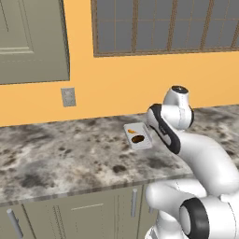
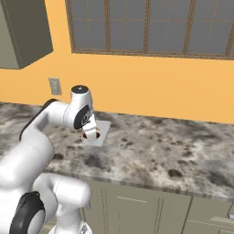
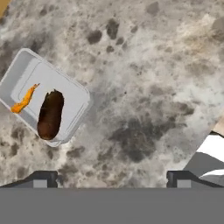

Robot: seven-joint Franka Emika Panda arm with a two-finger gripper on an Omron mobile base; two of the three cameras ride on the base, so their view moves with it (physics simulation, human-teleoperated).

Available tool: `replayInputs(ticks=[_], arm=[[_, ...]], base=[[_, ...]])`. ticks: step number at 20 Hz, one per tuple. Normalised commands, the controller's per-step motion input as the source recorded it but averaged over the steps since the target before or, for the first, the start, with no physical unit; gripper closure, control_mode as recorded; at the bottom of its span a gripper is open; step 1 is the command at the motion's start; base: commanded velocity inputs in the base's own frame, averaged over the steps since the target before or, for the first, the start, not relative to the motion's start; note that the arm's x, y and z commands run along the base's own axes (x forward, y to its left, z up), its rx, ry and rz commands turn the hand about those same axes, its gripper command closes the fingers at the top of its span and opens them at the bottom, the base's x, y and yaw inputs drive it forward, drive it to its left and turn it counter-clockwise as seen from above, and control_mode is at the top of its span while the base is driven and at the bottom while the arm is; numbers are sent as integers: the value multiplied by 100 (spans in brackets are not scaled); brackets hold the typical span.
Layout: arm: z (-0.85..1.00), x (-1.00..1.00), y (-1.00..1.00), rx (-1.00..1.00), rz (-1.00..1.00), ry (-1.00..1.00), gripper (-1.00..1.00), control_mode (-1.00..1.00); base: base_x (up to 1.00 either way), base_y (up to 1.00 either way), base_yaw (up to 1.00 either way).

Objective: Place the tupperware on the second highest shelf of the fridge. Make space for the tupperware among the existing items by rearranging them on the shelves if needed. Close the fridge door when finished.

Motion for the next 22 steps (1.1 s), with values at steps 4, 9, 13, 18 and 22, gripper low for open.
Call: replayInputs(ticks=[4,9,13,18,22], arm=[[-66,35,1,1,-14,0,-100,-100],[-48,26,2,0,-13,0,-100,-100],[-40,30,11,0,-13,0,-100,-100],[-33,30,4,0,-11,2,-100,-100],[-20,30,0,0,-7,10,-100,-100]], base=[[0,0,0],[0,0,0],[0,0,0],[0,0,0],[0,0,0]])
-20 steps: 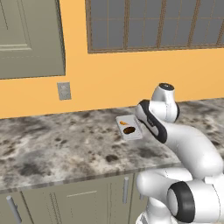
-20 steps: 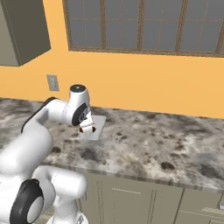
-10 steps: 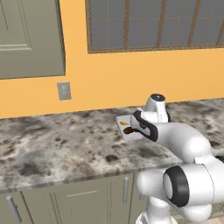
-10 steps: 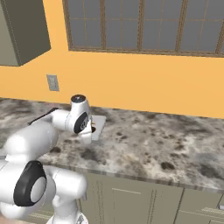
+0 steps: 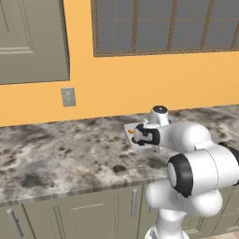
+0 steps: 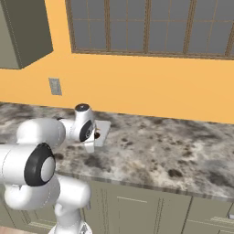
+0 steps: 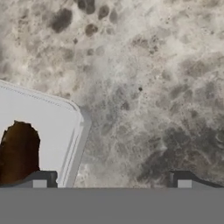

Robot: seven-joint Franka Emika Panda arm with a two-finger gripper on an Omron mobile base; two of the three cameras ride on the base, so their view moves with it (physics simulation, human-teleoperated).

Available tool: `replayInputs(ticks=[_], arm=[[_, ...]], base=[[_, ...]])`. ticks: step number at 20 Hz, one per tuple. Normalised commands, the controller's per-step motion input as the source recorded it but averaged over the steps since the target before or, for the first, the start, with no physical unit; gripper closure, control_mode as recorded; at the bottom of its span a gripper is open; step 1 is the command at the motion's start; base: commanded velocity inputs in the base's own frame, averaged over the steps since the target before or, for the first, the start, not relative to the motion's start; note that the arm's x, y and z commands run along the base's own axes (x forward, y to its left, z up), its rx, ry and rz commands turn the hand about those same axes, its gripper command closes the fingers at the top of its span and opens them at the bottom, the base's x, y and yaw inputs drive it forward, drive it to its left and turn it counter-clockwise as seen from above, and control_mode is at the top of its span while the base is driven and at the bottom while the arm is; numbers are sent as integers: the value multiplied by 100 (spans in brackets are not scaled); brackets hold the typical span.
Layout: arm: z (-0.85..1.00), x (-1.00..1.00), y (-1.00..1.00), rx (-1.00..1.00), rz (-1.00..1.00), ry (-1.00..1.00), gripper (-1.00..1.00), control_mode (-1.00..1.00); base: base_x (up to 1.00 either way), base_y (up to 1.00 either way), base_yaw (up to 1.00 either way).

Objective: Place the tupperware on the second highest shelf of the fridge. Make space for the tupperware among the existing items by rearranging them on the shelves if needed. Close the fridge door when finished.

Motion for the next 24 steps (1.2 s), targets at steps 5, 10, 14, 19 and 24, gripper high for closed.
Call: replayInputs(ticks=[5,10,14,19,24], arm=[[-19,40,0,0,-4,13,-100,-100],[-27,40,0,0,-4,11,-100,-100],[-44,30,0,0,-3,4,-100,-100],[-55,22,0,0,-3,0,-100,-100],[-64,4,0,0,-3,-2,100,-100]], base=[[0,0,0],[0,0,0],[0,0,0],[0,0,0],[0,0,0]])
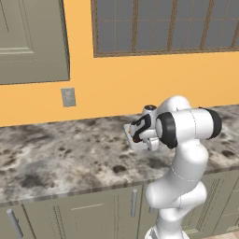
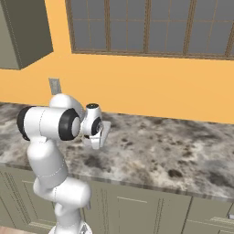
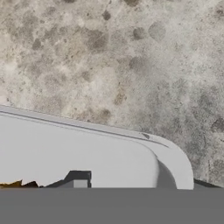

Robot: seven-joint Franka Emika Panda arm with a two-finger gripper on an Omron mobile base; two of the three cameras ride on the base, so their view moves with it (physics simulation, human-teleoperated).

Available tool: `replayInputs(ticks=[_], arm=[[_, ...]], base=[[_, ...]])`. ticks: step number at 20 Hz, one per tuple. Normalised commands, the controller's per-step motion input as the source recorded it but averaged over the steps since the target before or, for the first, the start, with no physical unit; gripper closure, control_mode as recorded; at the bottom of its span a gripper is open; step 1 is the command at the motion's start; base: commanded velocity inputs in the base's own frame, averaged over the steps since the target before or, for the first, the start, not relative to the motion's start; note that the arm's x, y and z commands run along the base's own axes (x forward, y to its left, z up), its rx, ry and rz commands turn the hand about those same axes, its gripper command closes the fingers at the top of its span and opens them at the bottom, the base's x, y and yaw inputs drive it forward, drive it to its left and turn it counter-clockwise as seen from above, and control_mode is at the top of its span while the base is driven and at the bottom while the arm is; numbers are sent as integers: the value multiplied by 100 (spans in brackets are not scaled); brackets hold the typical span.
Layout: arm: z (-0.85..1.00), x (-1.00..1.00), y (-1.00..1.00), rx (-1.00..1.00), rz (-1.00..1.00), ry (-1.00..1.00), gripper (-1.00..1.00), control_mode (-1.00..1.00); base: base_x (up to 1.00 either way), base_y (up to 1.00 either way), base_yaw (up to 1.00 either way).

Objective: Place the tupperware on the second highest shelf of the fridge. Make space for the tupperware among the existing items by rearranging them on the shelves if needed. Close the fridge door when finished.

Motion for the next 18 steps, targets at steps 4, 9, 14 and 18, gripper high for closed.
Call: replayInputs(ticks=[4,9,14,18], arm=[[-13,0,0,0,-2,-2,100,-100],[11,-14,-1,2,0,-3,100,-100],[79,-66,-6,3,0,-6,100,-100],[98,-94,0,0,1,0,100,-100]], base=[[0,0,0],[0,0,0],[0,0,0],[0,0,0]])
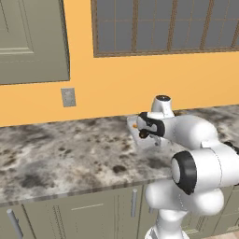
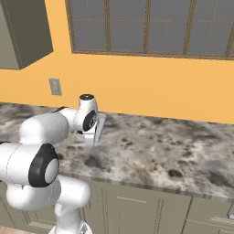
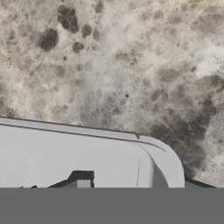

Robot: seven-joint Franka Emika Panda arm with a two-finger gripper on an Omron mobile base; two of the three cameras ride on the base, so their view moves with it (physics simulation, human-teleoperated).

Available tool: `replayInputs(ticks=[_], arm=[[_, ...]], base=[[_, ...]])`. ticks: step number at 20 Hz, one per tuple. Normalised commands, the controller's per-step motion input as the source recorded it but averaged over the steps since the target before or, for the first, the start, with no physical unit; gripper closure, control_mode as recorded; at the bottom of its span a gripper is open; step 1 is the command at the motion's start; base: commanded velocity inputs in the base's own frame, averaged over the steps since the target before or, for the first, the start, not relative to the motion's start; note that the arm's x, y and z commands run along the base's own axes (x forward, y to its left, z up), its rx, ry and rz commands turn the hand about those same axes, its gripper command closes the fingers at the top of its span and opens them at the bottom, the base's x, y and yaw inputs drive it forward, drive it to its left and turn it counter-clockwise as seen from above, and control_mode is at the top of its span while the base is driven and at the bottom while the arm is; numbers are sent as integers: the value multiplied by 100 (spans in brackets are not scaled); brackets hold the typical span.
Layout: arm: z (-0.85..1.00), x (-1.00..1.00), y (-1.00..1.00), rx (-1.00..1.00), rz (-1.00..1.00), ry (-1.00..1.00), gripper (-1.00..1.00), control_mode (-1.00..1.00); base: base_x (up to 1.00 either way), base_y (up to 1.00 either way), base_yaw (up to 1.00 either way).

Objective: Place the tupperware on the second highest shelf of the fridge. Make space for the tupperware among the existing items by rearranging them on the shelves if needed. Close the fridge door when finished.

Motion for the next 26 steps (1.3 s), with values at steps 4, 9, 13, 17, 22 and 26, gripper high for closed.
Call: replayInputs(ticks=[4,9,13,17,22,26], arm=[[94,-90,0,0,2,0,100,-100],[100,-60,0,1,3,1,100,-100],[78,-59,0,1,6,3,100,-100],[32,-43,-4,1,5,-1,100,-100],[62,-26,0,0,0,-4,100,-100],[58,-12,1,0,0,-2,100,-100]], base=[[0,0,0],[0,0,0],[0,0,0],[0,0,0],[0,0,0],[0,0,0]])
